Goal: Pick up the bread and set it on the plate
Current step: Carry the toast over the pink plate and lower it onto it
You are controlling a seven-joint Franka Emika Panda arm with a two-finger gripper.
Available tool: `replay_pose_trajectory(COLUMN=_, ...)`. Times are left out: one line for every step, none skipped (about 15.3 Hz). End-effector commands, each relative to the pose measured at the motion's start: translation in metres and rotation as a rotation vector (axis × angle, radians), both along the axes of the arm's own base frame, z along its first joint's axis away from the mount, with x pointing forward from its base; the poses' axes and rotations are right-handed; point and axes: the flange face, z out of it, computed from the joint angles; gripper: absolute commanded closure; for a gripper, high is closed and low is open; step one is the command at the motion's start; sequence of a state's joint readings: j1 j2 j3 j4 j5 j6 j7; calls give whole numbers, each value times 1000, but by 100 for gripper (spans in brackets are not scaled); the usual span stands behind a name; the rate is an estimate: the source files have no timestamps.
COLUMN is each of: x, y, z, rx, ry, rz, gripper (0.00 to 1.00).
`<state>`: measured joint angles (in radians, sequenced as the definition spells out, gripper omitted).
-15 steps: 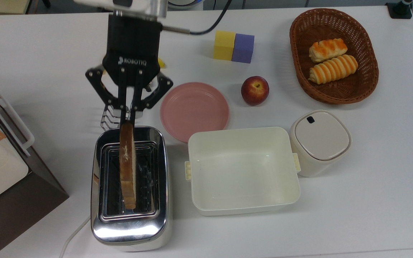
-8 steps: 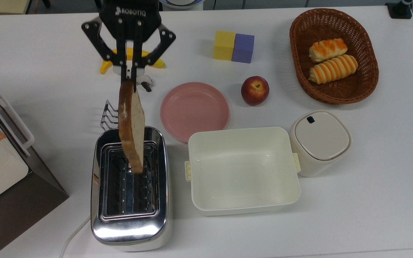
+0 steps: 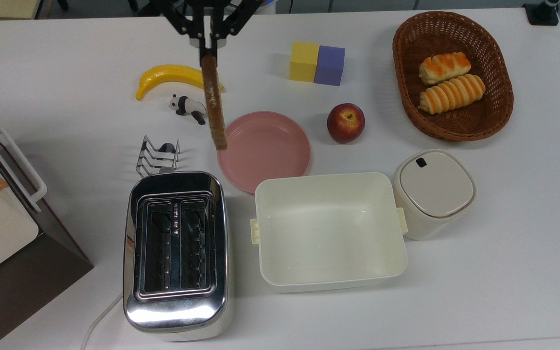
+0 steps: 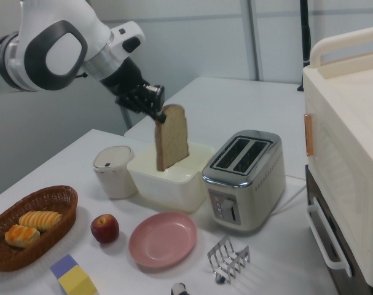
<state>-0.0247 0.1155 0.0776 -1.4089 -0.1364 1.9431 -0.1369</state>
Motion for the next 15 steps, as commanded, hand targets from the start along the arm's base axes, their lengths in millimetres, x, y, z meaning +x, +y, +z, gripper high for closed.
replay_pose_trajectory(x=-16, y=17, z=-28, rx=-14, ry=108, rz=74, gripper=100)
replay_pose_trajectory(x=-16, y=28, z=-42, rx=-23, ry=135, rz=93, gripper=100)
replay_pose_trajectory(x=-16, y=37, z=-56, rx=-29, ry=162, rz=108, gripper=100)
replay_pose_trajectory(x=-16, y=47, z=-71, rx=-33, ry=189, rz=124, gripper=100)
replay_pose_trajectory(x=-16, y=48, z=-79, rx=-36, ry=204, rz=127, gripper=100)
replay_pose_trajectory(x=-16, y=52, z=-87, rx=-41, ry=219, rz=135, gripper=100)
replay_pose_trajectory(x=-17, y=54, z=-94, rx=-51, ry=234, rz=139, gripper=100)
replay_pose_trajectory(x=-17, y=58, z=-105, rx=-60, ry=251, rz=147, gripper=100)
replay_pose_trajectory(x=-16, y=60, z=-115, rx=-67, ry=269, rz=153, gripper=100)
replay_pose_trajectory(x=-14, y=59, z=-121, rx=-73, ry=279, rz=152, gripper=100)
replay_pose_trajectory(x=-12, y=58, z=-131, rx=-81, ry=297, rz=151, gripper=100)
replay_pose_trajectory(x=-11, y=56, z=-140, rx=-95, ry=311, rz=151, gripper=100)
replay_pose_trajectory(x=-9, y=54, z=-146, rx=-118, ry=314, rz=152, gripper=100)
replay_pose_trajectory(x=-7, y=53, z=-156, rx=-125, ry=330, rz=154, gripper=100)
replay_pose_trajectory(x=-6, y=51, z=-159, rx=-131, ry=334, rz=152, gripper=100)
